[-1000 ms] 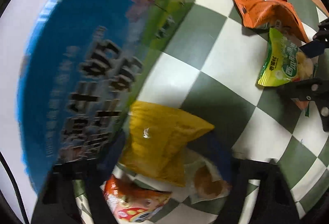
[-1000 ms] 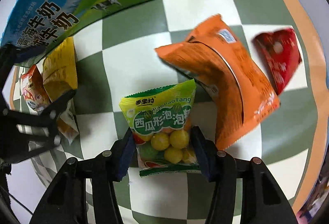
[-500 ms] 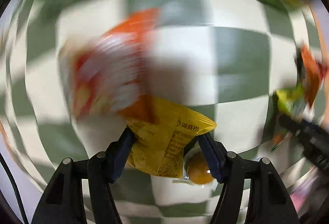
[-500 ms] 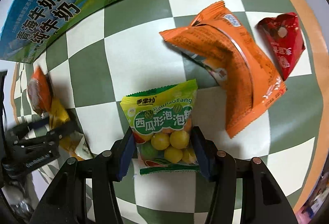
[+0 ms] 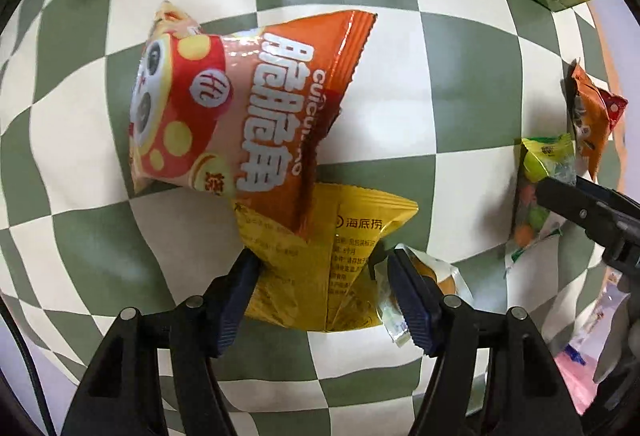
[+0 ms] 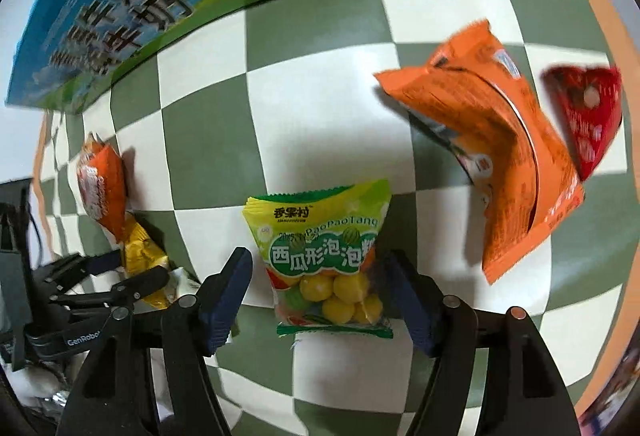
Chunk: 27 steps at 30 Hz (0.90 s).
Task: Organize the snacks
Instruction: 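Carry the yellow pack and green candy bag into the box and open both tools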
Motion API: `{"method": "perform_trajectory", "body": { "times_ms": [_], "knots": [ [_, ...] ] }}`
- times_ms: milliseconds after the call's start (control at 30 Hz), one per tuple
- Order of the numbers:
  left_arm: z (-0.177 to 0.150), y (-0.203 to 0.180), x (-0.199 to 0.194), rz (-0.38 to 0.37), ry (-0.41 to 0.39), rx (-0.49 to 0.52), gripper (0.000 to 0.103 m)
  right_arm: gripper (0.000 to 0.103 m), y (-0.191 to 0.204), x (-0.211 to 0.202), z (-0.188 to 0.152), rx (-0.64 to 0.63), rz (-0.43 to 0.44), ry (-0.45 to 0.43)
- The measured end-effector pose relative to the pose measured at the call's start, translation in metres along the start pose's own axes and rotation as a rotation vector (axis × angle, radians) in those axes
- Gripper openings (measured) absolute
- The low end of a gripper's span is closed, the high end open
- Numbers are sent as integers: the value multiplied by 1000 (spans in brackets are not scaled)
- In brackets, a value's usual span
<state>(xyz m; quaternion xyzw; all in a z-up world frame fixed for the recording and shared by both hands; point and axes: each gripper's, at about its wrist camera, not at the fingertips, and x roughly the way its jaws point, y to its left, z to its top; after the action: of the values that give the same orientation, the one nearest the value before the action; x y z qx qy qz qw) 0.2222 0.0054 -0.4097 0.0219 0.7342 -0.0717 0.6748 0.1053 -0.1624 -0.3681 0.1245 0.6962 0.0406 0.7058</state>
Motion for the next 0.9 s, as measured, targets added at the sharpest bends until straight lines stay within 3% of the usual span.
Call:
{"method": "perform_trajectory", "body": {
  "times_ms": [100,167,233,333,467,533,567,600,733,833,900],
  "knots": [
    [-12,3,-5,-3,-39,-122,48,58,19,6,7,-44,-54,-25],
    [-16,13,-8,-39,-63,-233,48,57,18,6,5,18,-39,-40],
    [-16,20,-6,-68,-66,-275,48,57,12,7,5,95,16,-40],
    [-17,18,2,-43,-49,-210,52,68,6,12,4,153,78,-4],
    [-14,2,2,31,-67,-168,47,71,17,20,-1,85,22,2],
    [-12,-10,0,43,-80,-176,45,66,33,26,0,79,-11,-24],
    [-14,-15,-5,45,-88,-186,43,57,36,28,0,76,-36,-36],
    [-19,-19,-10,40,-92,-196,41,54,46,31,-2,73,-53,-47],
    [-56,-15,-31,15,-112,-208,39,52,54,26,-10,60,-44,-61],
    [-64,-2,-40,-8,-140,-199,37,52,66,11,-13,50,15,-67],
    [-67,-8,-55,-39,-165,-197,29,52,69,-5,-13,33,46,-85]
  ]
}}
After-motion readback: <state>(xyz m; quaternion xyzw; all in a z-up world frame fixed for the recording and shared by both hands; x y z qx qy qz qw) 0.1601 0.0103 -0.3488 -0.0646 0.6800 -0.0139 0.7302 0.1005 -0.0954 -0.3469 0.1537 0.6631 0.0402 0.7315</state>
